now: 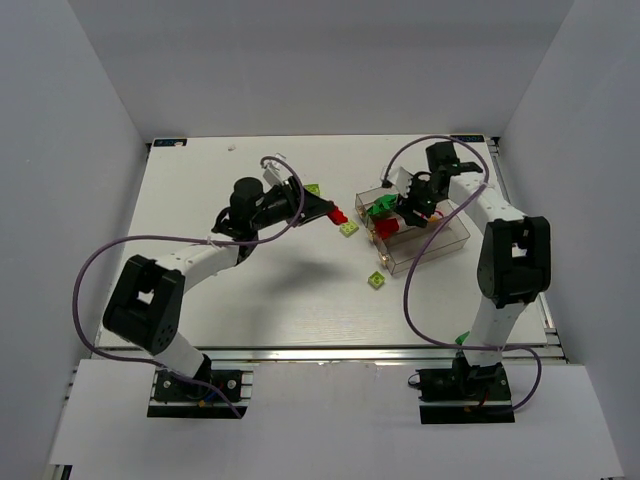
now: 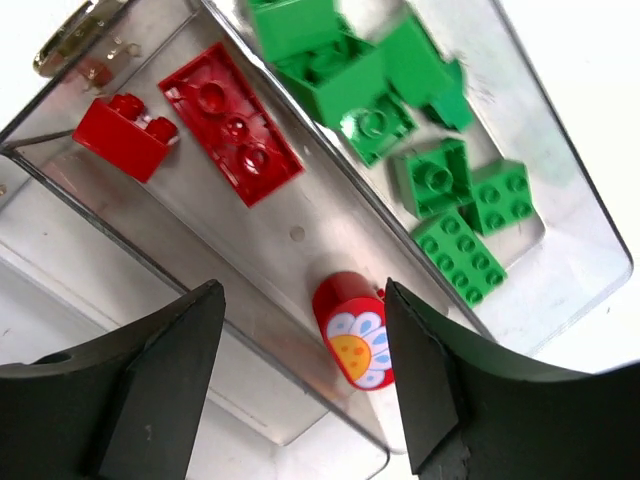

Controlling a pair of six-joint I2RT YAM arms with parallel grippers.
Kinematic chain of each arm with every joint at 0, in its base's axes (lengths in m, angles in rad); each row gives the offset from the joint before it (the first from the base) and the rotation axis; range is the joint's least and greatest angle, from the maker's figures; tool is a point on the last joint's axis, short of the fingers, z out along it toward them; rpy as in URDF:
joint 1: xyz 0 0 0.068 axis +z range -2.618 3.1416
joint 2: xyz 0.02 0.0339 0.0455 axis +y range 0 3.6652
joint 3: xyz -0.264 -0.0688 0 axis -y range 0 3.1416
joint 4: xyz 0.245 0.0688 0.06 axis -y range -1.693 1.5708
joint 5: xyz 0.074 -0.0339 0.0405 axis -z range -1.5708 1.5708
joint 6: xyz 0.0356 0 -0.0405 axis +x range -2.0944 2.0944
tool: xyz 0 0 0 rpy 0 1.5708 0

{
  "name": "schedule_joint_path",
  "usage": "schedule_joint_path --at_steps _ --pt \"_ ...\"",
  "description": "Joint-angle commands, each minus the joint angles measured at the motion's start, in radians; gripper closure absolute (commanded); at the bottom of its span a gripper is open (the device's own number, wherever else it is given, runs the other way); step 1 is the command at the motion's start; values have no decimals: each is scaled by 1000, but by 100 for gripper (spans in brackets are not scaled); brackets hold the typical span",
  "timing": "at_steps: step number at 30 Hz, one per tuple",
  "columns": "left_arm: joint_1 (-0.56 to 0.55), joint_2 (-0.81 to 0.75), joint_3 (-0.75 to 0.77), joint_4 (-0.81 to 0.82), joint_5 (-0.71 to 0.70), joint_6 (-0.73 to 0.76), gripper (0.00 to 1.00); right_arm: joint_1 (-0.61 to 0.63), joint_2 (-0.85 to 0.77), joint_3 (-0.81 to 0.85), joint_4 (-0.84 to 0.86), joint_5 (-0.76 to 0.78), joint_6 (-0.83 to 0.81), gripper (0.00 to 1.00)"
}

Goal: Sort the legos into containers by color

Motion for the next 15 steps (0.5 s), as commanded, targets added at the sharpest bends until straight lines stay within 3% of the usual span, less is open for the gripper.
schedule_joint_path --at_steps 1,3,4,8,11,13,15 --pt "-33 32 79 -67 -32 52 91 -69 -86 56 49 -98 118 30" --pt "-53 70 119 -83 -39 58 91 -97 -124 70 87 -170 175 22" --pt "-61 84 132 -86 -39 60 91 -124 -139 67 108 -192 230 11" --pt "-90 177 227 -113 -41 73 91 -174 -270 -50 327 -293 403 11" --pt "-113 228 307 -141 -42 90 91 -174 -395 -276 648 -200 582 11" --pt "-127 279 341 -150 -47 93 91 -174 -437 -344 678 -210 582 11" --pt "-136 324 391 -161 -53 98 91 -201 -437 -331 611 -284 572 24"
